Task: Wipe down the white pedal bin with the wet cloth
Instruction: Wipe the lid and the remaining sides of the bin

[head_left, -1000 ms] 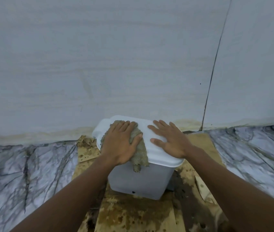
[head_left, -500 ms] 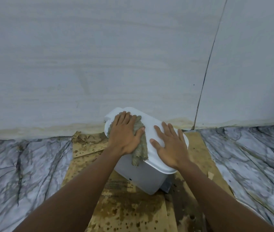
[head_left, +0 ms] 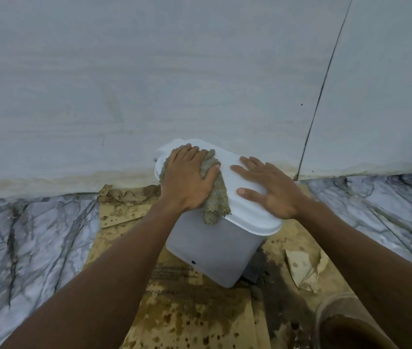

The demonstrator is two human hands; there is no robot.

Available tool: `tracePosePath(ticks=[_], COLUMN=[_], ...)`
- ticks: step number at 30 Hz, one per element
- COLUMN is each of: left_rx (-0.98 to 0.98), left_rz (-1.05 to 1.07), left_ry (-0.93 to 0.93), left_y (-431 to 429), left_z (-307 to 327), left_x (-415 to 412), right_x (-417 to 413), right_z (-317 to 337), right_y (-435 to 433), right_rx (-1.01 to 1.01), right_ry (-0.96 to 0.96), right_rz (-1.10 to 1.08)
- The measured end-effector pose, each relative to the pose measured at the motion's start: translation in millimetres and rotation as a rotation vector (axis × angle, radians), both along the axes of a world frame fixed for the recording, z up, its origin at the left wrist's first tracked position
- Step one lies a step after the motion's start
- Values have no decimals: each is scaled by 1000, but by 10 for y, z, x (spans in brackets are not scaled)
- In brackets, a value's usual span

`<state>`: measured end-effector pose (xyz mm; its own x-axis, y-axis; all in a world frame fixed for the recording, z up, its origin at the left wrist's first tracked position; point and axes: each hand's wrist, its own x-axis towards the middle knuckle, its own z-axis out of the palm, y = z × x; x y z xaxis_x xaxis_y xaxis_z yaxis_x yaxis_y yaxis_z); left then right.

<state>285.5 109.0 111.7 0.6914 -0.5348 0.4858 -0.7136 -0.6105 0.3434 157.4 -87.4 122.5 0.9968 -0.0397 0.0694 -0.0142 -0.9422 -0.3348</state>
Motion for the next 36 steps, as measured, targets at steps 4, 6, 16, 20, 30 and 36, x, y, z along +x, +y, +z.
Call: tracePosePath(ticks=[4, 6, 16, 20, 30, 36], left_rx=[-60, -85, -65, -40, -197, -150], left_rz=[2, 6, -127, -81, -123, -188], left_ry=[-27, -36, -15, 148, 238, 319], left_y=[-83, -113, 105, 26, -221, -316], left_z=[26, 64, 88, 43, -111, 202], left_x=[52, 3, -418, -430, -169, 431], right_x=[28, -21, -726, -582, -390, 76], right_z=[-5, -14, -115, -78, 18, 169], right_y=[-10, 15, 599, 735, 233, 481], right_rx=[90, 108, -27, -62, -176, -98], right_ry=[-29, -45, -167, -112, -3, -20], right_rz=[-82, -109, -307, -371, -126, -274])
